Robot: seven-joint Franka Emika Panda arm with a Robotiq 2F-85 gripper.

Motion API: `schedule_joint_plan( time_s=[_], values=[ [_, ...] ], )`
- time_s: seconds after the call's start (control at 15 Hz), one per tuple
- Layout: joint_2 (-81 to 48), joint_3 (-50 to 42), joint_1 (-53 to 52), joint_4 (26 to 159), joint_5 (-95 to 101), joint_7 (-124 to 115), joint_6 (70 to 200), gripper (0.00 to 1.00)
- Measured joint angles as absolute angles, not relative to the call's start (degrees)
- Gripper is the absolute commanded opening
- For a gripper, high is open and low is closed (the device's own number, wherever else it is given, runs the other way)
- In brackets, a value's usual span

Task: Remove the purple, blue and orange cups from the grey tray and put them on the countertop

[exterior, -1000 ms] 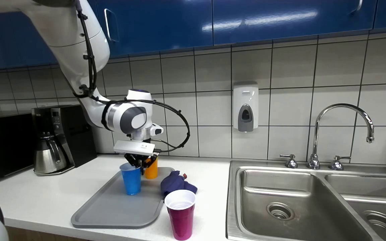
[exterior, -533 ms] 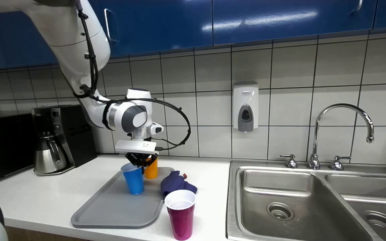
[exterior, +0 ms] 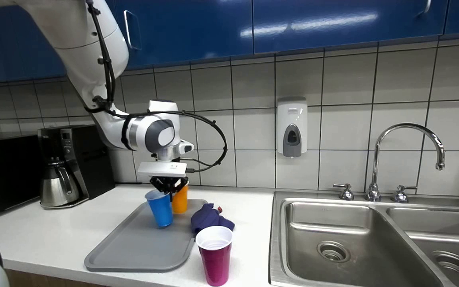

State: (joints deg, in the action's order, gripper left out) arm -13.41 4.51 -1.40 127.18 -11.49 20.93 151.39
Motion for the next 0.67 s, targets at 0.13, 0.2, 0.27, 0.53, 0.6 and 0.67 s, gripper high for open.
schedule_joint_plan(
  time_s=[0.13,0.2,0.27,0.53,0.6,0.67],
  values=[
    [-12.5,4.5,-1.2,127.3,-11.1,20.9,151.4,0.01],
    [-12.0,4.4,-1.1,127.3,-10.9,20.9,151.4,0.01],
    [-11.5,4.2,-1.0,127.4,-10.7,20.9,151.4,0.01],
    [-9.8,2.9,-0.5,127.8,-9.4,20.9,151.4,0.01],
    [-9.5,2.5,-0.3,127.9,-9.0,20.9,151.4,0.01],
    [-9.2,2.1,0.0,128.1,-8.6,20.9,151.4,0.01]
  ],
)
